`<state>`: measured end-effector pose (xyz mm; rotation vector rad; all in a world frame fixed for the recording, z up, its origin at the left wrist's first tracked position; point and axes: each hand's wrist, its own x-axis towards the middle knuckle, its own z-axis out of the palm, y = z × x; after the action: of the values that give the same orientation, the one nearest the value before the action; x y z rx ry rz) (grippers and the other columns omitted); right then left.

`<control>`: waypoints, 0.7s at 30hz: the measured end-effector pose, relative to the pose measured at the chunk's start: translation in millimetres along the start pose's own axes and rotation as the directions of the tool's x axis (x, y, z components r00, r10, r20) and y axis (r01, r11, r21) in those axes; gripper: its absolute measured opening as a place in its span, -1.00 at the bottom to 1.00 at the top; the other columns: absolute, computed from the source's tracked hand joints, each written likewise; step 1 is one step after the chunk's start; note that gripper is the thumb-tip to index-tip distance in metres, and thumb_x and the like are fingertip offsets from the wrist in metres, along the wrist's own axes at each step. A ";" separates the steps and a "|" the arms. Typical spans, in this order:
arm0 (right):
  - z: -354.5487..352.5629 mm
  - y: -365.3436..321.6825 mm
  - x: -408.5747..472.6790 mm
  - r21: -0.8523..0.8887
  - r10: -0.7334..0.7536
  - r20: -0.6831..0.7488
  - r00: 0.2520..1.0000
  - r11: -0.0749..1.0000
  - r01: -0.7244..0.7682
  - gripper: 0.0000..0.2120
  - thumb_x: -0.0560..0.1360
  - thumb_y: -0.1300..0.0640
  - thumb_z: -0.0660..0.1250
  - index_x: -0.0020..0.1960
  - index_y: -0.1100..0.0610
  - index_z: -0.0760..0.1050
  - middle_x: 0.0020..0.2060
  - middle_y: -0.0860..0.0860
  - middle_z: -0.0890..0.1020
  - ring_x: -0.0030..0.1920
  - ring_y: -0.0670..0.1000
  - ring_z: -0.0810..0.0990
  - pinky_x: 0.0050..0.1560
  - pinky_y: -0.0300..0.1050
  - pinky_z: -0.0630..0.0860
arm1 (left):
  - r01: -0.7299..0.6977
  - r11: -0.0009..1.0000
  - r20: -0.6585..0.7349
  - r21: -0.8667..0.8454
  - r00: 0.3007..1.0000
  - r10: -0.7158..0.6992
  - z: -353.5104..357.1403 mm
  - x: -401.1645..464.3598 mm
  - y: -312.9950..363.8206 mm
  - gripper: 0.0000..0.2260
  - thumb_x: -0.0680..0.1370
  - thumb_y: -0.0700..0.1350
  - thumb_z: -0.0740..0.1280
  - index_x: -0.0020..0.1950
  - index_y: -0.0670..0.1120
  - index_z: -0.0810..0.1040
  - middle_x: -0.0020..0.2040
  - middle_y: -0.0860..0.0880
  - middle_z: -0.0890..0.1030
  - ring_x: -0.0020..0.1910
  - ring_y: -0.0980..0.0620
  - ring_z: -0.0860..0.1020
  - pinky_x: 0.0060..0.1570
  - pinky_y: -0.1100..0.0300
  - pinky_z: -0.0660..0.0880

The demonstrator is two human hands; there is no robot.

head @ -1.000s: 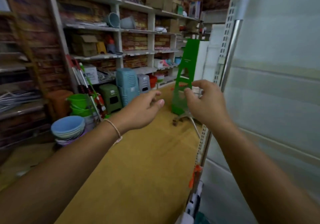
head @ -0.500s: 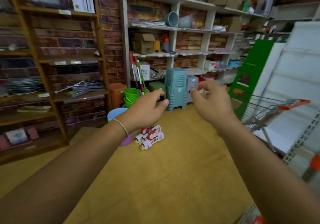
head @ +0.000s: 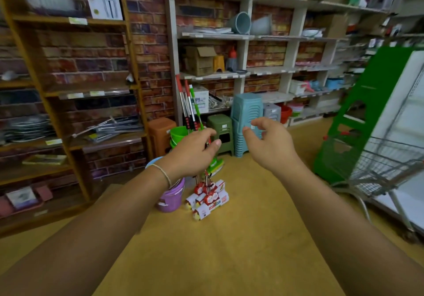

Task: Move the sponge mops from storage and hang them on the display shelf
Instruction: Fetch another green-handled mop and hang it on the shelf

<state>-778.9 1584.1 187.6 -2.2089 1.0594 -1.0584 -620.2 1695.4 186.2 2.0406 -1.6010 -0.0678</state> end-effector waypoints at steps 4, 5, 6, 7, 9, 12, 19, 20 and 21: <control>12.1 15.8 53.0 0.003 -0.016 -0.007 1.000 1.000 0.016 -0.57 0.58 -0.12 0.27 0.36 0.07 0.46 0.26 0.06 0.55 0.17 0.02 0.51 0.03 -0.16 0.36 | -0.019 1.000 -0.025 -0.008 1.000 0.019 10.6 52.3 -14.8 -0.60 0.66 0.08 0.14 0.44 -0.07 0.35 0.35 -0.09 0.48 0.30 -0.05 0.43 0.12 0.19 0.30; 17.2 19.1 64.2 0.005 -0.018 -0.004 1.000 1.000 0.018 -0.57 0.58 -0.12 0.27 0.37 0.07 0.46 0.27 0.06 0.54 0.15 0.00 0.51 0.03 -0.16 0.37 | -0.024 1.000 -0.029 -0.007 0.999 0.024 13.2 64.4 -19.7 -0.60 0.66 0.08 0.14 0.44 -0.07 0.35 0.35 -0.09 0.48 0.29 -0.05 0.44 0.12 0.20 0.30; 23.0 22.4 75.3 0.006 -0.016 0.001 1.000 1.000 0.016 -0.56 0.58 -0.12 0.27 0.37 0.07 0.45 0.28 0.05 0.54 0.15 0.00 0.51 0.04 -0.15 0.38 | -0.028 1.000 -0.033 -0.009 0.999 0.028 15.8 77.3 -25.2 -0.60 0.66 0.08 0.14 0.45 -0.07 0.35 0.34 -0.09 0.48 0.29 -0.05 0.44 0.11 0.20 0.30; 29.6 25.6 86.3 0.005 -0.011 0.004 1.000 1.000 0.011 -0.56 0.58 -0.12 0.27 0.38 0.06 0.45 0.30 0.05 0.53 0.18 0.02 0.51 0.06 -0.15 0.40 | -0.030 0.999 -0.036 -0.012 0.999 0.030 18.5 90.8 -31.3 -0.60 0.66 0.07 0.14 0.45 -0.07 0.35 0.34 -0.09 0.48 0.28 -0.05 0.44 0.11 0.20 0.30; 44.2 32.4 108.5 -0.001 0.001 0.007 1.000 1.000 -0.001 -0.55 0.57 -0.12 0.27 0.38 0.06 0.45 0.30 0.05 0.53 0.23 0.05 0.52 0.09 -0.13 0.42 | -0.029 0.999 -0.046 -0.017 0.999 0.028 23.9 118.4 -45.0 -0.60 0.66 0.07 0.14 0.46 -0.07 0.34 0.34 -0.10 0.48 0.29 -0.05 0.44 0.12 0.19 0.32; 69.0 42.4 144.4 -0.026 0.003 0.009 1.000 1.000 -0.003 -0.57 0.58 -0.12 0.28 0.37 0.06 0.45 0.29 0.06 0.53 0.23 0.07 0.52 0.09 -0.13 0.43 | -0.037 0.999 -0.041 -0.028 0.999 0.036 33.5 161.0 -68.8 -0.58 0.66 0.08 0.14 0.46 -0.07 0.34 0.36 -0.11 0.48 0.32 -0.08 0.44 0.20 0.13 0.35; 128.9 70.1 241.0 -0.062 0.067 -0.008 0.998 0.996 -0.068 -0.55 0.59 -0.11 0.27 0.40 0.08 0.44 0.32 0.07 0.52 0.29 0.09 0.51 0.20 -0.06 0.46 | -0.072 0.997 0.009 -0.012 0.997 0.073 46.1 279.7 -139.2 -0.57 0.66 0.09 0.13 0.46 -0.09 0.35 0.41 -0.13 0.44 0.36 -0.11 0.41 0.18 0.14 0.32; 135.2 72.8 256.1 -0.064 0.084 -0.018 0.996 0.994 -0.085 -0.55 0.59 -0.11 0.27 0.40 0.08 0.43 0.33 0.06 0.52 0.30 0.08 0.50 0.22 -0.04 0.47 | -0.081 0.997 0.021 -0.009 0.996 0.081 44.7 297.8 -148.0 -0.57 0.66 0.09 0.13 0.46 -0.10 0.34 0.41 -0.14 0.44 0.37 -0.11 0.41 0.18 0.14 0.32; 140.4 75.2 271.7 -0.071 0.100 -0.033 0.994 0.992 -0.102 -0.55 0.59 -0.11 0.27 0.40 0.07 0.43 0.33 0.05 0.53 0.30 0.07 0.51 0.24 -0.02 0.48 | -0.093 0.996 0.030 -0.007 0.995 0.093 42.5 316.6 -155.9 -0.57 0.66 0.08 0.13 0.46 -0.11 0.34 0.41 -0.14 0.44 0.37 -0.11 0.41 0.18 0.15 0.31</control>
<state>-589.5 1332.8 173.1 -2.1763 1.2272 -1.0268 -404.6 1413.2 171.0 1.9665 -1.7107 -0.0691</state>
